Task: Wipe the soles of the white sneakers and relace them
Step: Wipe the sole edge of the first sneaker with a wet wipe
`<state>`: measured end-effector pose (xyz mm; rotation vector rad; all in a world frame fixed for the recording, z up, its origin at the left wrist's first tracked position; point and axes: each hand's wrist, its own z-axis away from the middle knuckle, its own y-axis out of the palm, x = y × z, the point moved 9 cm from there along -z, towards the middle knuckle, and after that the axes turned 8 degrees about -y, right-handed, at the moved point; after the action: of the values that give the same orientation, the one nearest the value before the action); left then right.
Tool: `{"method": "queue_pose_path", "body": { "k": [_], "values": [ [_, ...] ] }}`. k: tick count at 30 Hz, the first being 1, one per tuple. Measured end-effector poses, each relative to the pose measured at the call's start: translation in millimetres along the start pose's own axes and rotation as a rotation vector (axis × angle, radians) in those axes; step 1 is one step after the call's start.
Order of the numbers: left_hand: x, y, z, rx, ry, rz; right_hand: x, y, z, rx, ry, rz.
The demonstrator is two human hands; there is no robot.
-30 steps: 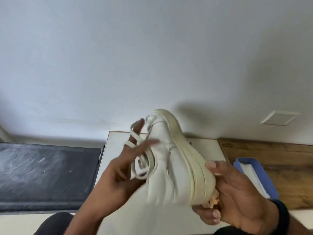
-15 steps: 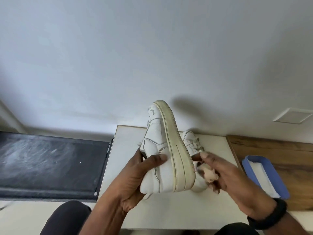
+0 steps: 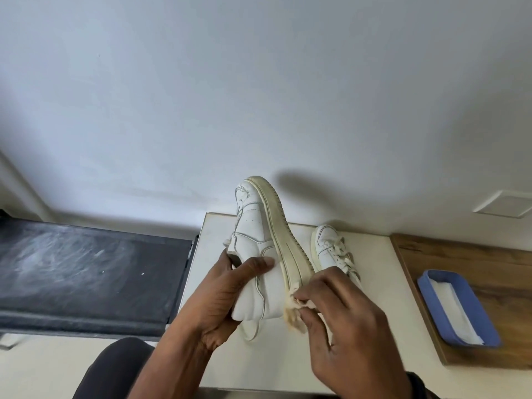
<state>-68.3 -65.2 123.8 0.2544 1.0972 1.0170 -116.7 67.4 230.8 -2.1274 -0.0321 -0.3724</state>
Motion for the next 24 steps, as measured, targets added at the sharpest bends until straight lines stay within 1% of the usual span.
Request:
{"method": "queue_pose_path", "body": {
  "k": [3, 6, 9, 11, 12, 14, 17, 21, 24],
  "values": [
    [-2.0, -4.4, -0.2, -0.028, 0.005, -0.018, -6.5, 7.9, -6.2, 0.032, 0.043, -0.011],
    [-5.9, -13.6, -1.6, -0.06, 0.041, -0.092, -17.6, 16.1, -16.8, 0.087, 0.083, -0.043],
    [-2.3, -15.0, -2.6, -0.065, 0.037, -0.154, -34.6, 23.7, -29.7, 0.06, 0.133, -0.08],
    [2.1, -11.6, -2.7, -0.079, 0.04, -0.212, -48.1, 25.2, -38.7, 0.006, 0.173, -0.072],
    [3.1, -11.0, -2.8, -0.102, 0.053, -0.246, -56.5, 22.9, -40.0, -0.049, 0.214, -0.115],
    [0.6, -13.0, -3.1, -0.167, 0.094, -0.308, -75.1, 16.6, -33.8, -0.178, 0.337, -0.286],
    [-8.3, -29.0, -4.1, -0.291, 0.149, -0.374, -94.0, 23.6, -6.4, -0.251, 0.502, -0.55],
    [-19.8, -57.4, -5.2, -0.463, 0.207, -0.485, -108.7, 76.5, 56.9, -0.22, 0.765, -0.839],
    [-28.8, -76.5, -4.6, -0.6, 0.223, -0.61, -105.1, 124.5, 94.5, -0.066, 0.887, -0.903]
  ]
}}
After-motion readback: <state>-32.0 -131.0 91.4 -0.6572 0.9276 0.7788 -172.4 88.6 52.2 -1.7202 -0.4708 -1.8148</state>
